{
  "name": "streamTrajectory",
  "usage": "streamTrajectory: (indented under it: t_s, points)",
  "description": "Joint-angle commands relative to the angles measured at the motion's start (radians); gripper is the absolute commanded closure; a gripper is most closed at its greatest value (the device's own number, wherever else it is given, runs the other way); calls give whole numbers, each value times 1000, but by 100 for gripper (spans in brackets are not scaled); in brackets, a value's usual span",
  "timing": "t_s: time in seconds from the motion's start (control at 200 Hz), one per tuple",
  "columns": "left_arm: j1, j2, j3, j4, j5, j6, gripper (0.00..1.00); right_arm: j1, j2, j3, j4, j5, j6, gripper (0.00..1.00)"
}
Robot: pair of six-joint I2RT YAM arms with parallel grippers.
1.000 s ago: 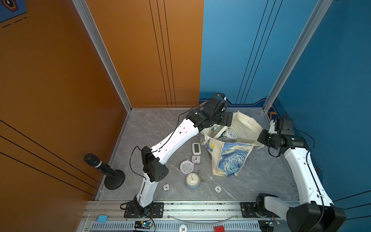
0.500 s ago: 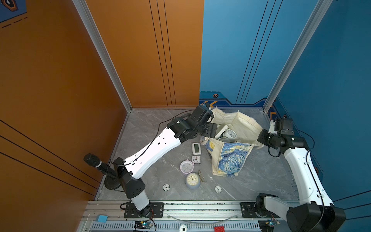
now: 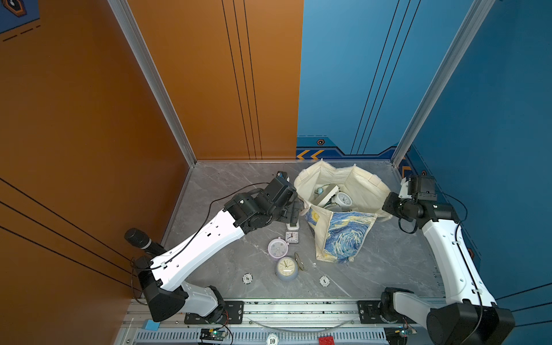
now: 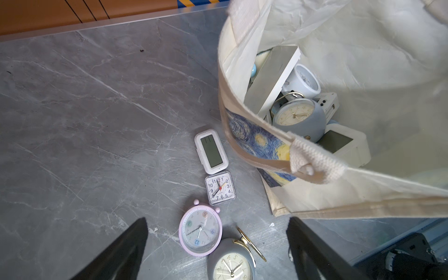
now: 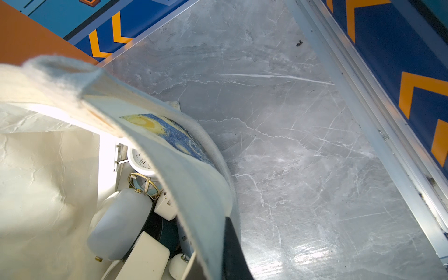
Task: Put the alarm clock into the canvas bag
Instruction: Pick up the alarm from the center of the board.
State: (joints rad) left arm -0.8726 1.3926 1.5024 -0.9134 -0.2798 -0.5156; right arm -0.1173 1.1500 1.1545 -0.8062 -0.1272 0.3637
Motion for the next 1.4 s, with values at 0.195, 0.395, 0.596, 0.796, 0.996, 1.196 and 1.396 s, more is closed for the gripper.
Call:
streamTrajectory:
  t_s: [0.195, 0.395, 0.596, 0.796, 0.996, 1.196, 1.396]
  points:
    - [27, 20, -167, -27, 178, 106, 3, 10, 11, 10, 9, 9, -22, 90]
    - [49, 62, -243, -26, 243, 151, 2, 10, 17, 11, 11, 9, -24, 90]
    - [53, 139, -300, -3, 226, 131, 2, 10, 17, 13, 9, 11, -25, 90]
    - [66, 204, -357, 61, 217, 86, 2, 10, 17, 11, 10, 15, -25, 90]
    - [75, 260, -372, 104, 242, 76, 2, 10, 27, 19, 10, 9, -26, 90]
    - [83, 303, -380, 127, 261, 58, 2, 10, 25, 17, 9, 10, -26, 90]
    - [92, 333, -394, 128, 255, 44, 1, 10, 28, 19, 7, 11, -26, 90]
